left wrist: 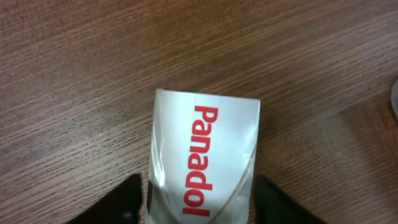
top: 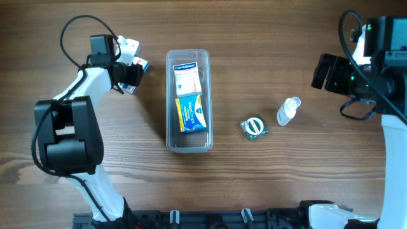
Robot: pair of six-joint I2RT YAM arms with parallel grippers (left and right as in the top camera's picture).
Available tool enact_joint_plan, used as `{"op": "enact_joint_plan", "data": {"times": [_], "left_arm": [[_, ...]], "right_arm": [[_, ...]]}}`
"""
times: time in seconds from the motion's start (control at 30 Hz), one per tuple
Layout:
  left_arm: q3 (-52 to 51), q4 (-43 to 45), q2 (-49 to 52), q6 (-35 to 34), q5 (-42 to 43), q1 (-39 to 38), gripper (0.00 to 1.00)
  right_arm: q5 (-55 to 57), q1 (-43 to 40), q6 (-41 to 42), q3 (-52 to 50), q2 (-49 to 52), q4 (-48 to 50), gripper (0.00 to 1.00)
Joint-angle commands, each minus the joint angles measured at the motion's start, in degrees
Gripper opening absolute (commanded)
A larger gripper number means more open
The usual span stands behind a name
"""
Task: Pack container
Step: 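Lower left gripper and grasp the Panadol box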
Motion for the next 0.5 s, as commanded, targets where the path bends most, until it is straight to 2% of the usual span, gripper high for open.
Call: {"op": "enact_joint_plan", "data": {"times": [0.0, 0.17, 0.3, 0.47], "left_arm": [[0.6, -0.6, 0.3, -1.2, -1.0, 0.0, 0.68], [0.6, -2.1, 0.4, -0.6, -3.3, 0.0, 0.73], [0.6, -2.3, 0.4, -0.6, -3.8, 0.0, 0.67], [0.6, -2.5, 0.8, -0.6, -3.9, 0.0, 0.66]], "right_arm": [[1.0, -0.2, -0.3, 0.5, 0.4, 0.1, 1.00], [1.0, -0.2, -0.3, 0.5, 0.4, 0.1, 1.00], [1.0, -0.2, -0.3, 0.5, 0.4, 0.1, 1.00], [1.0, -0.2, -0.3, 0.5, 0.4, 0.1, 1.00]]}}
